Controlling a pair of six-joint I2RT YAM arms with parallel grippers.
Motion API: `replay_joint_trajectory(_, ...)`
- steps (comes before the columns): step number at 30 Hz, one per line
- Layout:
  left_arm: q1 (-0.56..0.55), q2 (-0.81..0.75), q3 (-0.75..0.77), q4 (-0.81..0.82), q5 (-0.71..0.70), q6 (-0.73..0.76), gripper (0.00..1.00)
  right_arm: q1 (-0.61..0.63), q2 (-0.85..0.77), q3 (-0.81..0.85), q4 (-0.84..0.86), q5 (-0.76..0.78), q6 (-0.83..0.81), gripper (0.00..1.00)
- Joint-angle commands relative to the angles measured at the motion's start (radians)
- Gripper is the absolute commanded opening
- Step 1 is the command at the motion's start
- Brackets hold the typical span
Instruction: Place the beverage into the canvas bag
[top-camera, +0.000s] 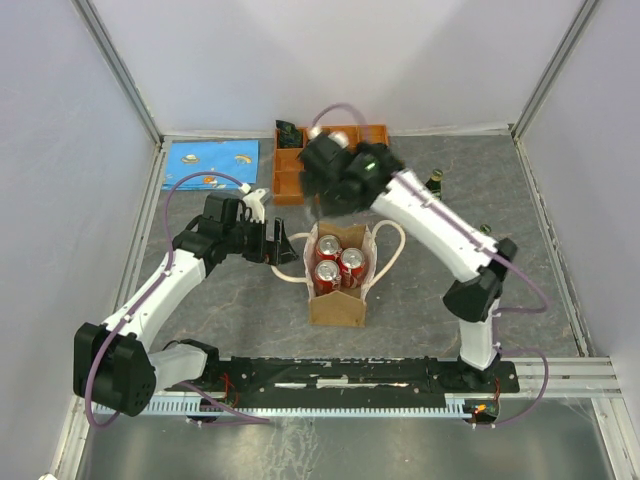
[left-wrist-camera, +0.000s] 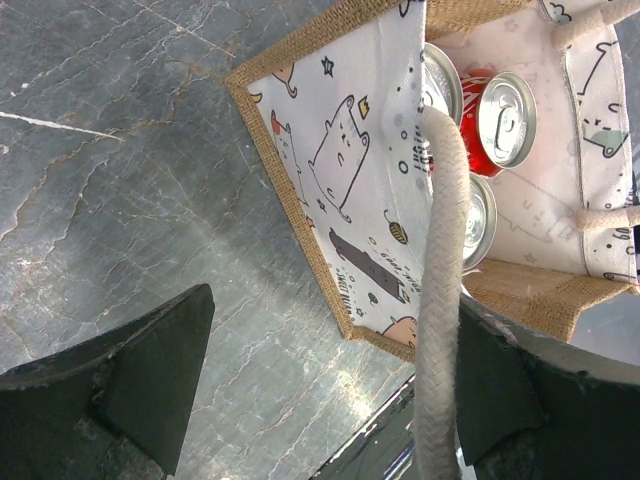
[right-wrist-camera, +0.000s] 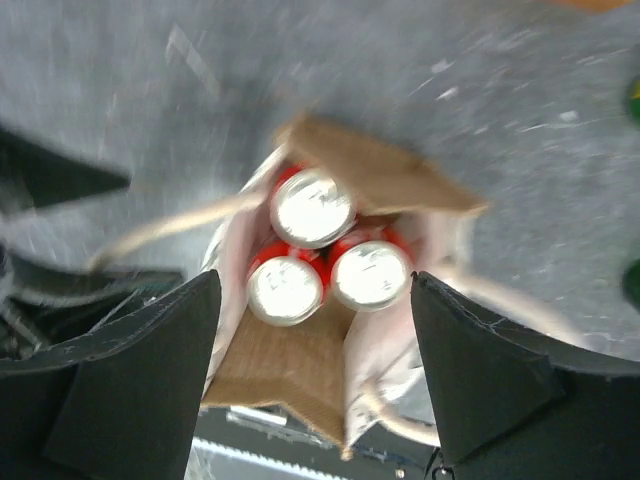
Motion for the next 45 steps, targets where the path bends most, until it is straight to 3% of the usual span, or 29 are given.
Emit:
replay_joint_trajectory(1, -0.002, -0.020, 0.002, 0.038, 0.014, 0.019, 0.95, -0.264, -0.117, 0.110, -0.103, 0.088, -0.027, 0.83)
replay_joint_trajectory(6, -0.001, -0.024, -0.001, 0.047, 0.012, 0.013, 0.95, -0.564, -0.143, 0.084, -0.270, 0.089, -0.093, 0.83)
replay_joint_trajectory(10, -0.002, -0.038, -0.018, 0.066, 0.005, -0.004, 0.95, -0.775, -0.204, -0.023, -0.284, 0.014, -0.148, 0.82)
replay_joint_trajectory(17, -0.002, -0.054, -0.050, 0.088, 0.010, -0.025, 0.95, -0.988, -0.221, -0.128, -0.307, -0.088, -0.237, 0.76)
replay_joint_trajectory(26, -0.003, -0.034, -0.036, 0.079, 0.011, -0.010, 0.95, -1.012, -0.263, -0.388, -0.212, -0.217, -0.258, 0.66)
replay_joint_trajectory(45, -0.002, -0.030, -0.033, 0.068, 0.014, -0.002, 0.95, -1.012, -0.309, -0.568, -0.118, -0.181, -0.273, 0.52)
